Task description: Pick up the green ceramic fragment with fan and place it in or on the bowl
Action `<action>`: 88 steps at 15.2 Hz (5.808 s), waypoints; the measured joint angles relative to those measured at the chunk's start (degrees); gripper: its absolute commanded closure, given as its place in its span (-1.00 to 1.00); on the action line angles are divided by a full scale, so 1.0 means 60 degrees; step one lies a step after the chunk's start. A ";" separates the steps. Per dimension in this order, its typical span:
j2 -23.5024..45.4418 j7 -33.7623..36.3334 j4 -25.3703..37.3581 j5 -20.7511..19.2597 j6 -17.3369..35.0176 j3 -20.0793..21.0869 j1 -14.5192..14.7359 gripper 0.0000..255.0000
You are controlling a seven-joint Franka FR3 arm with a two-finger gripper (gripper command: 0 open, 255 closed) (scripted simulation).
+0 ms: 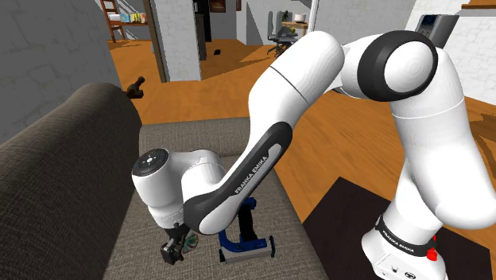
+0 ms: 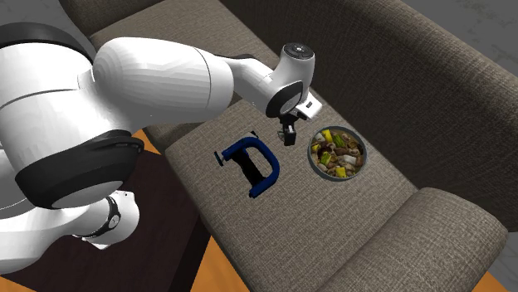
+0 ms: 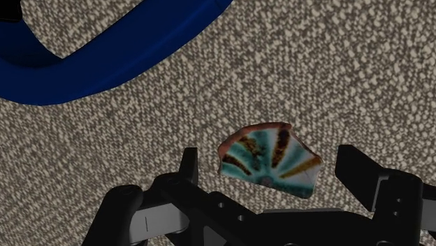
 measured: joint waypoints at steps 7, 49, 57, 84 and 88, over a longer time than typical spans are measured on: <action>0.0000 0.0000 0.0000 0.0000 0.0000 0.0000 0.0000 1.00; -0.1500 -0.1738 0.2166 0.1281 -0.3343 0.0538 -0.0692 1.00; 0.0635 -0.3111 0.5631 0.0778 -0.4535 -0.0086 -0.0800 1.00; 0.1426 -0.3042 0.5142 0.0471 -0.3291 -0.0322 -0.0908 -1.00; 0.1175 -0.3171 0.5639 0.0605 -0.4004 -0.0237 -0.0849 -1.00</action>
